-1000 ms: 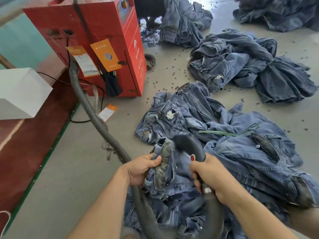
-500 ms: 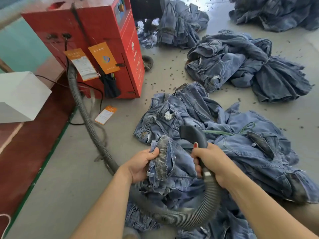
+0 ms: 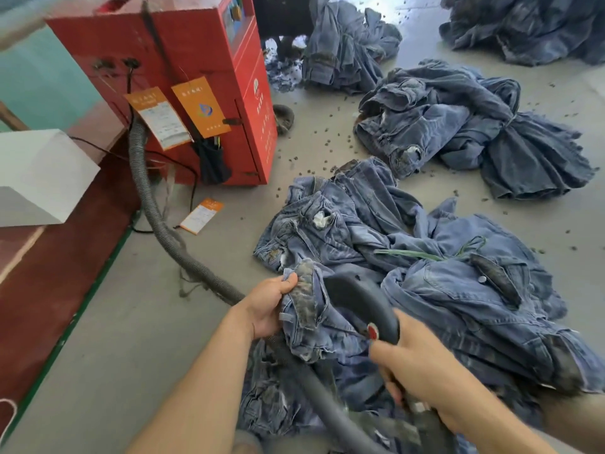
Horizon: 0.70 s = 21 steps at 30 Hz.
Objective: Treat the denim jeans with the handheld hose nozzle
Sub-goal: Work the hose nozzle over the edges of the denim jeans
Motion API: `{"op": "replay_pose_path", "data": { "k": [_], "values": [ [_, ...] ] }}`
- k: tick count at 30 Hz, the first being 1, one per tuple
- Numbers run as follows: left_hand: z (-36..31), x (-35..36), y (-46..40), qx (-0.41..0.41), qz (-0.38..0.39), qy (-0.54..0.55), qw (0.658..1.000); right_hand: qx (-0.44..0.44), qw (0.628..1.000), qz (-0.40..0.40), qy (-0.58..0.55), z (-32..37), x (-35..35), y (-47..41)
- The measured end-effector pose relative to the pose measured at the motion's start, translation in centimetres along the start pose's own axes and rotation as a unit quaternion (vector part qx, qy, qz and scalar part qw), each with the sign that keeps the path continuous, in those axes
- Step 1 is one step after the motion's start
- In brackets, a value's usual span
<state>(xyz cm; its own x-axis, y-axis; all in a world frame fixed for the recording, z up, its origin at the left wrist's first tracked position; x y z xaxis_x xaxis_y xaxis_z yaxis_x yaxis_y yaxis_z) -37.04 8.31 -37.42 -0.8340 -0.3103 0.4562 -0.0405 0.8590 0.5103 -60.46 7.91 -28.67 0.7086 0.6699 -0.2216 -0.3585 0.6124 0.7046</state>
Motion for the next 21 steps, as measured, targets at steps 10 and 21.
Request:
{"op": "replay_pose_path", "data": {
  "k": [10, 21],
  "values": [
    [-0.6, 1.7, -1.1, -0.004, 0.049, -0.033, 0.998, 0.032, 0.98, -0.038, -0.194, 1.7, -3.5, -3.3],
    [-2.5, -0.1, -1.9, -0.099, 0.059, -0.541, 0.833, 0.061, 0.986, 0.034, -0.15, -2.7, -2.8, -1.0]
  ]
}}
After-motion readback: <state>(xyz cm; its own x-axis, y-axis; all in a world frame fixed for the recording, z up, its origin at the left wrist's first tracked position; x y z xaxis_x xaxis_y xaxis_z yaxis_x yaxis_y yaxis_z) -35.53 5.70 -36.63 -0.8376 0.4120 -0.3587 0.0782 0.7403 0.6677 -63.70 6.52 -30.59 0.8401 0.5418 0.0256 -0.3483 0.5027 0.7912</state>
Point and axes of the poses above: each hand's wrist, its own y-axis away from the middle knuckle, its own x-axis out of the palm, z = x × y, the point moved 6 cm from there along -y, towards the middle knuckle, and after that the axes turned 12 degrees about x, right-handed, at the moved point
